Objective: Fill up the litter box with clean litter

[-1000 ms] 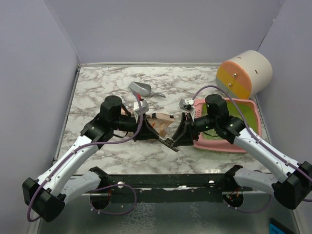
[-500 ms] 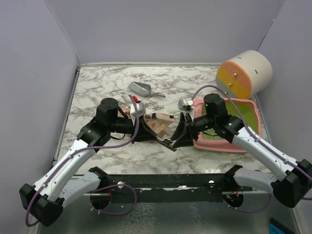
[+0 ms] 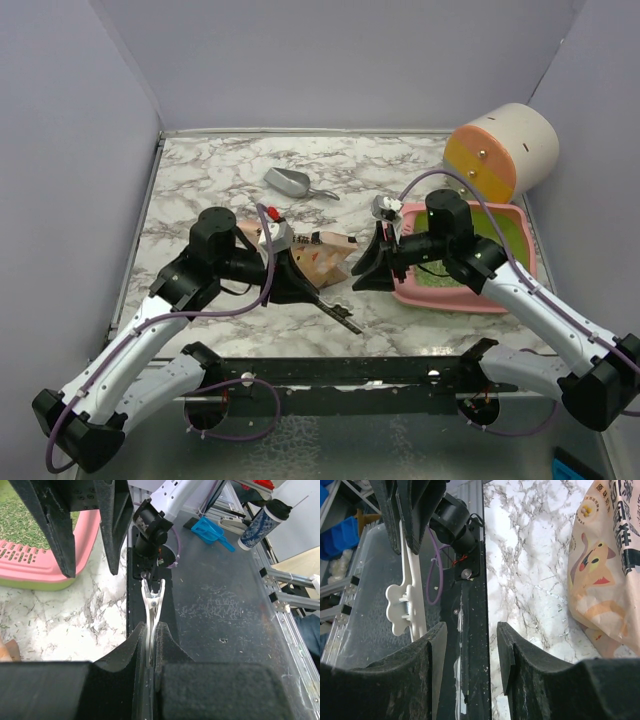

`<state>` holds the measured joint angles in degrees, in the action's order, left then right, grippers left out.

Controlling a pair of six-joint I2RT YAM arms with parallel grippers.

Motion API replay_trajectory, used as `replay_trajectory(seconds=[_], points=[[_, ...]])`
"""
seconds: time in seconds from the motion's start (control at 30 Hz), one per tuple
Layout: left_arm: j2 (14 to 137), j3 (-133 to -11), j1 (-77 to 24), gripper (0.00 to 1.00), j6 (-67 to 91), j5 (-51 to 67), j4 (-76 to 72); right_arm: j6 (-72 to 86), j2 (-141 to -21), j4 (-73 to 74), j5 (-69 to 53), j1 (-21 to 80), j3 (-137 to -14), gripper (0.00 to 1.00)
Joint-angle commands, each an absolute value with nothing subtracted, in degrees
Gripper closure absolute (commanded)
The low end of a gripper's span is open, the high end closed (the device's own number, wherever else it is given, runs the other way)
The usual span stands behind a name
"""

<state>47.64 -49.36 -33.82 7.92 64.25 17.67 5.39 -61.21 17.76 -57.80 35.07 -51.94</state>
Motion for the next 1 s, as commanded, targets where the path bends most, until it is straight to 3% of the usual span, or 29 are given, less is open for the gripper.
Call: replay_trajectory(seconds=[0.0, 0.97], points=[[47.3, -49.2, -33.8, 1.0, 8.7, 67.0, 16.6, 5.4, -61.9, 15.0, -58.2, 35.1, -52.9, 0.55], [56.6, -52.0, -33.8, 1.0, 12.0, 61.3, 9.1, 5.5, -61.3, 14.8, -62.3, 35.8, -49.9, 0.51]])
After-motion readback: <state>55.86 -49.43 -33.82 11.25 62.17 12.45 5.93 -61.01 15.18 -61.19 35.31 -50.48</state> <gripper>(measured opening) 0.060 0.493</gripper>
